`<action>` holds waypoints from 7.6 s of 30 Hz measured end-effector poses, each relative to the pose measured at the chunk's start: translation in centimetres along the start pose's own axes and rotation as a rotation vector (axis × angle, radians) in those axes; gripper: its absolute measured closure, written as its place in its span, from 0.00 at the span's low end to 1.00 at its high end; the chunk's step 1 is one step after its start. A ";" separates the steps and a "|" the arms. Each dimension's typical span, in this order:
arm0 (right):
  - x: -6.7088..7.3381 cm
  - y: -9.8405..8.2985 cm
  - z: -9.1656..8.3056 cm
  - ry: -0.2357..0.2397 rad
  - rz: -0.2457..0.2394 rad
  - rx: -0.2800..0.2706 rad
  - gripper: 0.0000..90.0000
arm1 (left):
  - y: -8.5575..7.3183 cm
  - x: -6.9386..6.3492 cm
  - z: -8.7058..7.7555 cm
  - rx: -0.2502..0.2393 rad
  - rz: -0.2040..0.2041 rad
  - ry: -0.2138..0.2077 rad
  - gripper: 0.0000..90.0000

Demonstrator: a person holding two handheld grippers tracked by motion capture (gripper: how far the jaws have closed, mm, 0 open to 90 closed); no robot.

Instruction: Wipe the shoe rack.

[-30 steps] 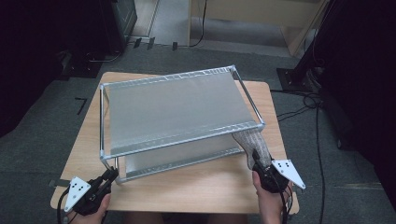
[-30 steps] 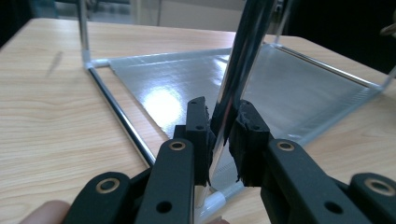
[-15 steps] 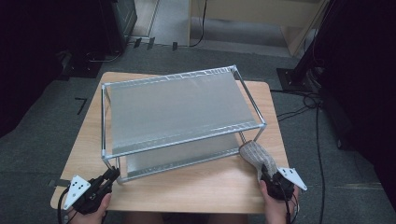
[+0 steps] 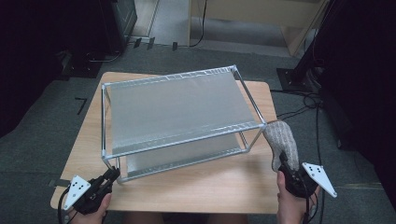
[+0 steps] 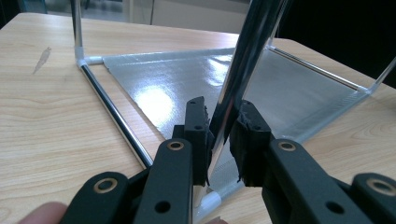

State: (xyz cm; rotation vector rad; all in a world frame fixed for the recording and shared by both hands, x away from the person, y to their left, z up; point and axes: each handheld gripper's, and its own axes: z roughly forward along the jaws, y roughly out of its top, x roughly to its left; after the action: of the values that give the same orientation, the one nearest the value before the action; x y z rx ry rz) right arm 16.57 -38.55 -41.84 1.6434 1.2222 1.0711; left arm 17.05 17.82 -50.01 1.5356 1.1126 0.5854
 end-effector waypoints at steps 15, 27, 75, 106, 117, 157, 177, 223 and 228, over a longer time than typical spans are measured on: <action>8.4 5.0 -0.2 0.200 -0.167 -0.141 0.67 | 0.0 0.0 0.0 0.001 0.009 -0.003 0.87; 11.2 6.5 4.3 0.252 -0.203 -0.035 0.27 | 0.0 0.0 0.0 0.001 0.014 -0.007 0.87; 24.8 -0.4 -1.6 0.749 -0.303 -0.040 0.70 | -0.3 -1.7 0.7 0.025 0.112 -0.176 0.88; 12.2 3.5 3.3 0.487 -0.265 -0.065 0.69 | -0.4 -3.1 1.0 0.046 0.190 -0.291 0.89; 6.3 6.0 6.9 0.248 -0.207 -0.070 0.68 | -0.5 -3.1 1.0 0.046 0.190 -0.296 0.89; 24.3 0.1 -2.6 0.721 -0.434 -0.025 0.70 | -0.5 -3.3 1.3 0.049 0.188 -0.324 0.89; 8.3 3.0 2.5 0.346 -0.275 0.012 0.72 | -0.5 -2.5 0.4 0.067 0.213 -0.376 0.89; 7.4 -7.2 12.7 0.206 -0.381 0.329 0.74 | -0.8 -1.4 0.4 0.060 0.159 -0.406 0.88; 5.8 -7.6 11.4 0.230 -0.331 0.317 0.74 | -0.8 -1.8 0.5 0.068 0.169 -0.421 0.88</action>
State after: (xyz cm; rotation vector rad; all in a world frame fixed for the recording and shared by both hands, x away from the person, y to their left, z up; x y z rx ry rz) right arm 26.13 -32.63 -51.62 1.4981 1.8208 0.9083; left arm 16.42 16.01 -50.53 1.7243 0.6917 0.3156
